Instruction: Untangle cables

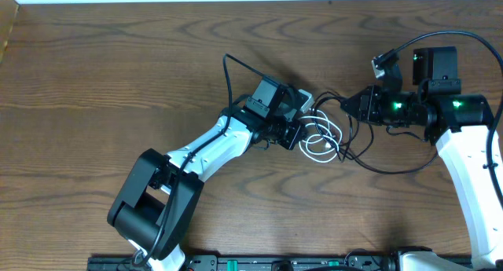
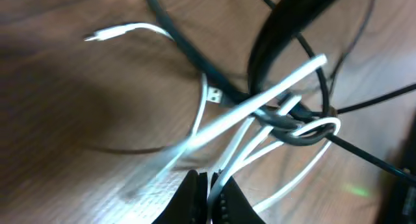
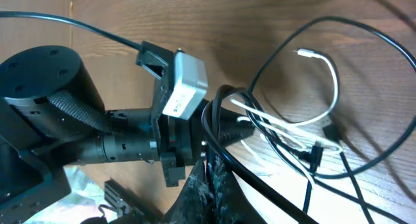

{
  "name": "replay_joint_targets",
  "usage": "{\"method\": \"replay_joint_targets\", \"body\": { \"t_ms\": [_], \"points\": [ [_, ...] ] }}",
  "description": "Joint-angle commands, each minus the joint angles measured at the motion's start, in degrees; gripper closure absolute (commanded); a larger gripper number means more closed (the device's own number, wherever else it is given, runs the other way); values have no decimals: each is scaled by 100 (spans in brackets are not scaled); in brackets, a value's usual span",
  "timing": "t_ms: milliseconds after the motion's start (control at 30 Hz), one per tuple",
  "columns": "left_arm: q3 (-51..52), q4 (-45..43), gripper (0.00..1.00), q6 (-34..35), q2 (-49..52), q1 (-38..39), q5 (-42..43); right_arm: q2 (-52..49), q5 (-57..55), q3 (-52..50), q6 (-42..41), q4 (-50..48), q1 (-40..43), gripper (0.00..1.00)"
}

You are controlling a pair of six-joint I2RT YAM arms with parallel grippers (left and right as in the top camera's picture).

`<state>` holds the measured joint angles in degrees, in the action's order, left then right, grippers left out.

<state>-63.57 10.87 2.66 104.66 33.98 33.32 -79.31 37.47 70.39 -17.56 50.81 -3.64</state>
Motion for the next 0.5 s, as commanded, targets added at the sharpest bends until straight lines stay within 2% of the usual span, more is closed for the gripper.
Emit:
{"method": "replay_joint_targets", "body": {
  "t_ms": [0, 167, 467],
  "points": [
    [-144, 140, 93, -70, -140, -170, -699, 109, -525, 85, -52, 101, -44, 99],
    [-393, 1010, 93, -15, -1080, -737, -1091, 61, -2216, 83, -501, 511, -42, 99],
    [-448, 1912, 93, 498, -3563, -1738, -2288, -192, -3480, 79, -664, 918, 136, 99]
  ]
}}
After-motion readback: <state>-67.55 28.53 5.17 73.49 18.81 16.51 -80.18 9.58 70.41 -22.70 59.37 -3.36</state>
